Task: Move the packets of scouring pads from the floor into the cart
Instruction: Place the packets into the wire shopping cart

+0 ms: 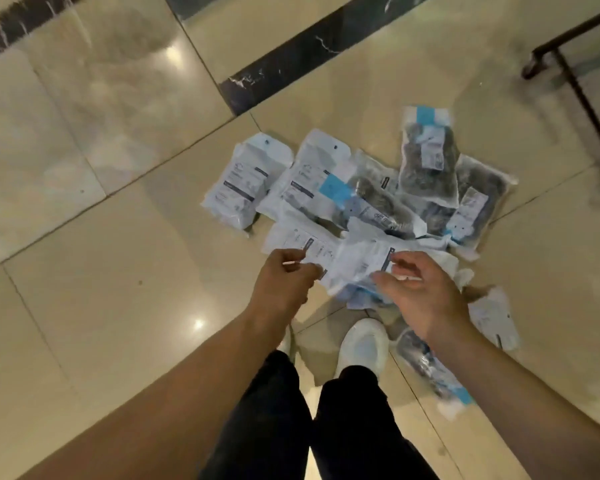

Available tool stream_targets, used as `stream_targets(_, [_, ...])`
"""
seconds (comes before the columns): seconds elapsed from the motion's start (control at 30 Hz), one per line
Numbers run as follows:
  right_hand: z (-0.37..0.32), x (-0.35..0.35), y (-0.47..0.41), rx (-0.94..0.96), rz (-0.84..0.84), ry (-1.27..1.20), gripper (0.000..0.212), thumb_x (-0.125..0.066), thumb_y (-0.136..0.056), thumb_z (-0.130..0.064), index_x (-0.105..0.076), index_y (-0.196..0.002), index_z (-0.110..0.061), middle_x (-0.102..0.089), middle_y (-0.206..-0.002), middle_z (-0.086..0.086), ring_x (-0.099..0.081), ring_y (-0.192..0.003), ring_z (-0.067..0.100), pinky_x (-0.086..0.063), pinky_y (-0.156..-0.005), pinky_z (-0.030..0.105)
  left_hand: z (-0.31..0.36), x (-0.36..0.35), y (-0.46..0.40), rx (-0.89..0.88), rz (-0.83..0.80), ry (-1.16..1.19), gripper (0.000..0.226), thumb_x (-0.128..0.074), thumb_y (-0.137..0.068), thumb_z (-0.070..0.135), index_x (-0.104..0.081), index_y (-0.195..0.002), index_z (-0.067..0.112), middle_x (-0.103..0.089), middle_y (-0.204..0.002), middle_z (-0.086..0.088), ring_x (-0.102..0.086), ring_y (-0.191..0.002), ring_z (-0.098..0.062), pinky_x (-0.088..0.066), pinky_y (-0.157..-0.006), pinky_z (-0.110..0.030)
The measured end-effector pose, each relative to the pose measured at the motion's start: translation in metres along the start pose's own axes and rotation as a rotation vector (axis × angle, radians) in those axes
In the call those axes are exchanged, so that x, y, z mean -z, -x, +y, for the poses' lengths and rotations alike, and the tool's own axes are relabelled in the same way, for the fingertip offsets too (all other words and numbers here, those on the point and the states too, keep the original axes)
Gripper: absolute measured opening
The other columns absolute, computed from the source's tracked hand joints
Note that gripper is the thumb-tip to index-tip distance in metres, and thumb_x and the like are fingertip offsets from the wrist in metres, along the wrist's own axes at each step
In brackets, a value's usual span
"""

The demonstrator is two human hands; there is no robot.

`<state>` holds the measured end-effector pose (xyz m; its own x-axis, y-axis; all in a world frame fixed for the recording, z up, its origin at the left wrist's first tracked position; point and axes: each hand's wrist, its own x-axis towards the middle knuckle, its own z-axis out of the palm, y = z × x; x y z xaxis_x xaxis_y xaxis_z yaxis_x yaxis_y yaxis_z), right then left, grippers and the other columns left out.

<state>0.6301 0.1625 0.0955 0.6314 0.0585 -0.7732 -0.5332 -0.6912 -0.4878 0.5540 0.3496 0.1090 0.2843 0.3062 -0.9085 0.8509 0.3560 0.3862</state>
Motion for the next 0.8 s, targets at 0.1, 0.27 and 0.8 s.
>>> stream_targets(0.1, [0.033, -0.023, -0.056, 0.076, 0.032, 0.180, 0.045, -0.084, -0.088, -0.030, -0.061, -0.126, -0.035, -0.059, -0.130, -0.001, -0.060, -0.119, 0.022, -0.050, -0.101, 0.036, -0.044, -0.012, -0.070, 0.101, 0.015, 0.049, 0.045, -0.074, -0.093, 0.014, -0.054, -0.133, 0.015, -0.066, -0.114, -0.008, -0.062, -0.096, -0.022, -0.056, -0.092, -0.043])
stream_targets(0.27, [0.063, -0.022, -0.125, 0.221, 0.068, 0.591, 0.088, -0.093, -0.074, -0.032, -0.049, -0.149, -0.022, -0.049, -0.147, 0.013, -0.046, -0.136, 0.038, -0.041, -0.116, 0.049, -0.085, -0.030, -0.160, 0.268, 0.048, 0.279, 0.081, -0.083, -0.086, 0.018, -0.037, -0.152, 0.012, -0.054, -0.136, -0.012, -0.054, -0.122, -0.028, -0.051, -0.098, -0.042])
stream_targets(0.8, [0.064, -0.013, -0.154, 0.061, -0.070, 0.723, 0.063, -0.085, -0.079, -0.044, -0.047, -0.123, -0.023, -0.065, -0.112, 0.006, -0.064, -0.106, 0.033, -0.055, -0.092, 0.046, -0.109, -0.042, -0.198, 0.136, 0.053, 0.422, 0.029, -0.080, -0.090, 0.017, -0.067, -0.116, 0.020, -0.075, -0.110, 0.004, -0.070, -0.090, -0.009, -0.053, -0.073, -0.017])
